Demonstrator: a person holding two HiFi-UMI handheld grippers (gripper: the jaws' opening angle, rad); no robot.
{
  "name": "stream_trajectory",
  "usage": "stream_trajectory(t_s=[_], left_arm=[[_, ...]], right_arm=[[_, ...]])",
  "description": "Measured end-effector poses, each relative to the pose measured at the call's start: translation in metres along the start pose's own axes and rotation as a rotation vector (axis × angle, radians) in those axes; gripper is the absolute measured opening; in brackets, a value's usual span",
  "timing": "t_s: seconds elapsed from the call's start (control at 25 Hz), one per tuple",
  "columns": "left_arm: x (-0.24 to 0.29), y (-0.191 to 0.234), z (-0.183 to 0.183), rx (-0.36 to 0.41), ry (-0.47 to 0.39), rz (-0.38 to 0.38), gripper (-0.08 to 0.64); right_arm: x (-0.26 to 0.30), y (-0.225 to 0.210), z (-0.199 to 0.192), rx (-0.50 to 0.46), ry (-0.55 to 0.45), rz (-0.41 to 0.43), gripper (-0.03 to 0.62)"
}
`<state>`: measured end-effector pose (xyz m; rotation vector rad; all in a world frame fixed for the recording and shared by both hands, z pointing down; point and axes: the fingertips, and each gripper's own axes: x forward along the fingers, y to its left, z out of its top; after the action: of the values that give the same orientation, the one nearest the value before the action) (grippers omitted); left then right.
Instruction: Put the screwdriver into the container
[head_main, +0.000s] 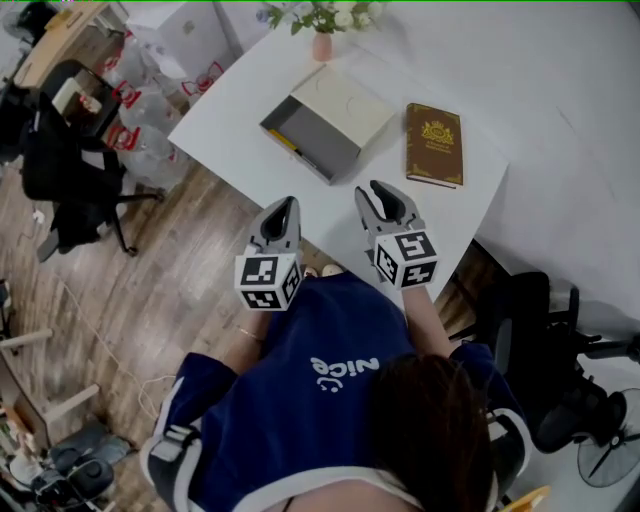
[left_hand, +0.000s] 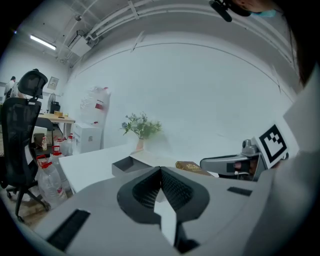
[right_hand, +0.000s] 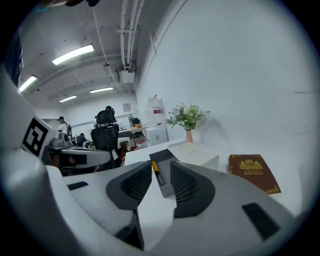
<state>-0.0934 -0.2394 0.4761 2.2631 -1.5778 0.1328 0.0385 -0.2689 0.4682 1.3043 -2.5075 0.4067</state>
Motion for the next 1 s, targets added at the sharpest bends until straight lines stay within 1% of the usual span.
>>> stream_trajectory(t_s=[0.24,0.44,0.68,0.84,0.92,1.0], left_arm=[[0.004,-0.016,-0.005,0.021,0.009,-0.049,0.017],[0.003,-0.025,-0.008,0.031,0.016,-0.071,0.017],[0.001,-0.033,-0.013,0.042,0.013,-0.082,0.017],[-0.001,-0.037,-0.015,0.057,0.015,-0.084,0.017],[-0.001,-0.039,-0.014,0.081,0.011,-0.083,0.017],[-0.001,-0.044,-0.013,0.134,0.007,-0.085,0.017]], right_arm=[[-0.024,-0.001,-0.027,0.048,0.011,-0.050,0.132],[-0.037,-0.004,-0.031,0.037,0.005,-0.078,0.132],[-0.043,-0.005,-0.031,0.024,-0.006,-0.098,0.067],[-0.046,-0.006,-0.034,0.040,-0.001,-0.110,0.046],[-0.048,-0.008,-0.034,0.045,-0.008,-0.122,0.030],[-0.050,-0.013,-0.036,0.065,0.003,-0.144,0.021]])
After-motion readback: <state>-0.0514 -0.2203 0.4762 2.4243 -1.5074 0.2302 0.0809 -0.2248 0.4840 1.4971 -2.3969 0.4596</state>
